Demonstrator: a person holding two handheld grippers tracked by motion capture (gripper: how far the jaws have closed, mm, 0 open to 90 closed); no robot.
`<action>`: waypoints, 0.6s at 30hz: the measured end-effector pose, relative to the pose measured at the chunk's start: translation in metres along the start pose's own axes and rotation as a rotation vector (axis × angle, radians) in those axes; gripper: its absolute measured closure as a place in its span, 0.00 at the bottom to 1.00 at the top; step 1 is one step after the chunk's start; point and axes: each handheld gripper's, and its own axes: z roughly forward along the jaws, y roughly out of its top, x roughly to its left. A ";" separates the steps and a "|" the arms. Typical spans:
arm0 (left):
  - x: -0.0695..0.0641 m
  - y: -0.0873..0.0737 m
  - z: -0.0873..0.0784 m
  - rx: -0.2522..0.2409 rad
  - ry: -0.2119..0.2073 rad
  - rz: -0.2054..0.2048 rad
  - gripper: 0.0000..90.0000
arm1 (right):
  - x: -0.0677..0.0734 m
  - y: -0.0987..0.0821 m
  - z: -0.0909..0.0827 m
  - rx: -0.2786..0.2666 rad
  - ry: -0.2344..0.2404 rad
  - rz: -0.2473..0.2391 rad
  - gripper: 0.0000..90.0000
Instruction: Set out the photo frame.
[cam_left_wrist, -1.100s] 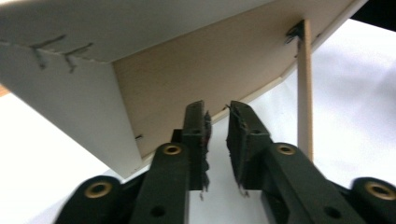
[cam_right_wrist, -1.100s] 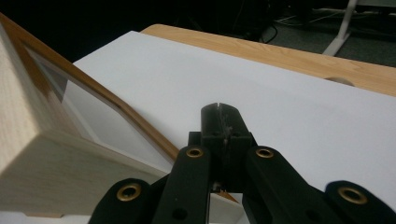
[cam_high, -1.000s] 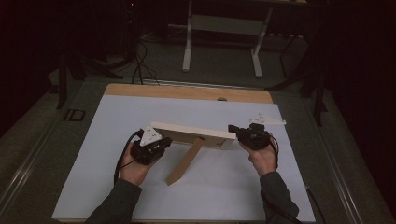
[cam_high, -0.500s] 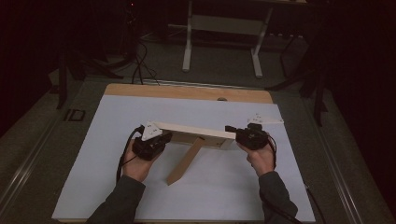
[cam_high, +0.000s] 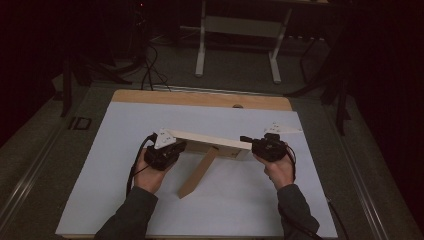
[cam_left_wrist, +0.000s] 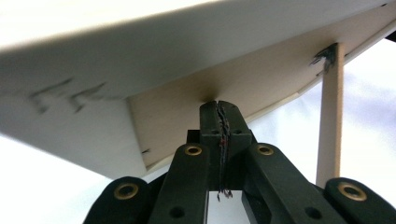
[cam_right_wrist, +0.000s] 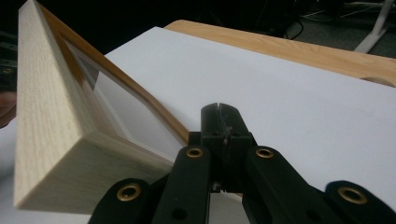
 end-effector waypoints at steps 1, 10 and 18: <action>-0.001 0.001 0.001 -0.002 -0.001 0.002 1.00 | 0.000 0.000 0.000 0.001 0.002 0.001 1.00; -0.009 0.010 0.007 -0.008 -0.021 -0.001 1.00 | 0.004 -0.001 0.001 0.003 0.013 -0.014 1.00; -0.015 0.015 0.009 -0.011 -0.033 0.009 1.00 | 0.006 -0.001 0.001 0.006 0.012 -0.018 1.00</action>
